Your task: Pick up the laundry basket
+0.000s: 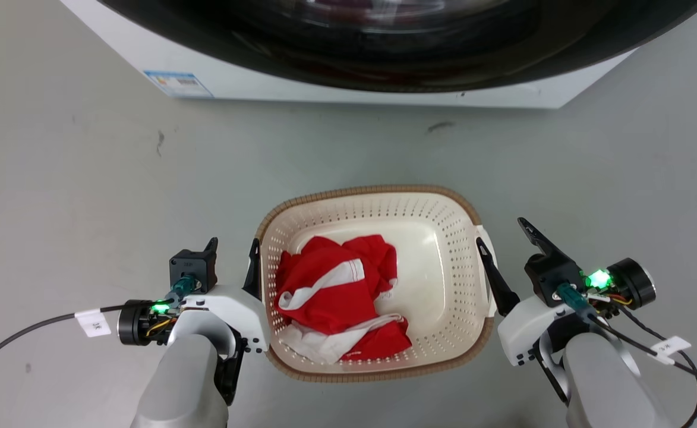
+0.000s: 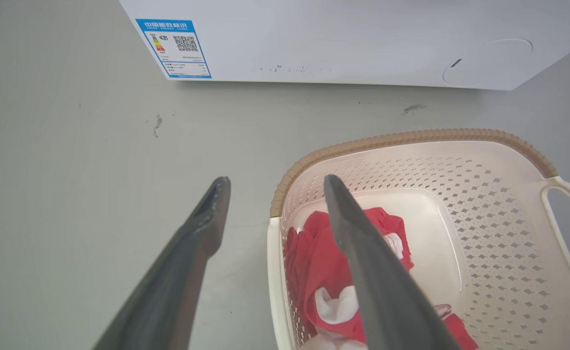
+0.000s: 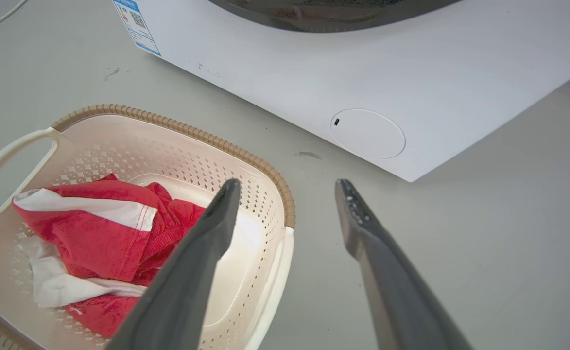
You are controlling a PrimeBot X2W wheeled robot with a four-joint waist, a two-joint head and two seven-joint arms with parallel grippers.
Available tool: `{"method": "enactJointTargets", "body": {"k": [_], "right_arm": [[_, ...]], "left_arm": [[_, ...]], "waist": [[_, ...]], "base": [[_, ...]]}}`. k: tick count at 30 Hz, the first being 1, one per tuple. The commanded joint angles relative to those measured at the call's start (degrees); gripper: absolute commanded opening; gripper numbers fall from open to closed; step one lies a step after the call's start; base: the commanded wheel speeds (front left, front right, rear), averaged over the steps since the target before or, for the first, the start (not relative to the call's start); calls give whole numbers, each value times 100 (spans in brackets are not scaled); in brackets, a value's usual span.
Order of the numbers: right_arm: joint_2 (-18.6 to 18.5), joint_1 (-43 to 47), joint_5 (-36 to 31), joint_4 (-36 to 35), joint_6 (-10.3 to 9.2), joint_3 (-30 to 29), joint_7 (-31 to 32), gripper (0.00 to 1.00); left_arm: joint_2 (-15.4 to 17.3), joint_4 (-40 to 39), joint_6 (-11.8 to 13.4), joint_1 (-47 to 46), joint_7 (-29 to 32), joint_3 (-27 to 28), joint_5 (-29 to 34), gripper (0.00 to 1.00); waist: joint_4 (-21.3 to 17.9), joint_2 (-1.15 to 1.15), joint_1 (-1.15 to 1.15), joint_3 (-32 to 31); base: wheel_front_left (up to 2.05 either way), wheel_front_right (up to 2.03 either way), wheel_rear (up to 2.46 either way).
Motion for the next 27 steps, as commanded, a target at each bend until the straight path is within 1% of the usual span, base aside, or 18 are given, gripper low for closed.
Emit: {"method": "enactJointTargets", "body": {"k": [1, 4, 12, 19, 27], "right_arm": [[-7, -119, -48, 90, -4, -15, -13, 100], [-6, -287, -138, 394, -4, -37, -14, 100], [-6, -620, -223, 928, -4, -78, -14, 100], [-6, -916, -288, 1422, -4, -164, -13, 100], [-6, -1227, -424, 1972, -4, -347, -13, 100]], "left_arm": [[6, 81, -7, -98, -16, 4, -5, 100], [8, 362, -33, -292, -16, 6, 10, 100], [10, 934, -105, -618, -16, 40, 19, 100], [9, 1260, -122, -867, -16, 34, -38, 100], [8, 1453, -167, -1096, -16, -200, -175, 100]], "waist": [[12, 0, -1, 245], [29, 0, -1, 427], [52, 0, -1, 875], [87, 0, -1, 1206], [139, 0, -1, 1503]], "base": [[0, 0, 0], [0, 0, 0], [0, 0, 0], [0, 0, 0], [0, 0, 0]]}}
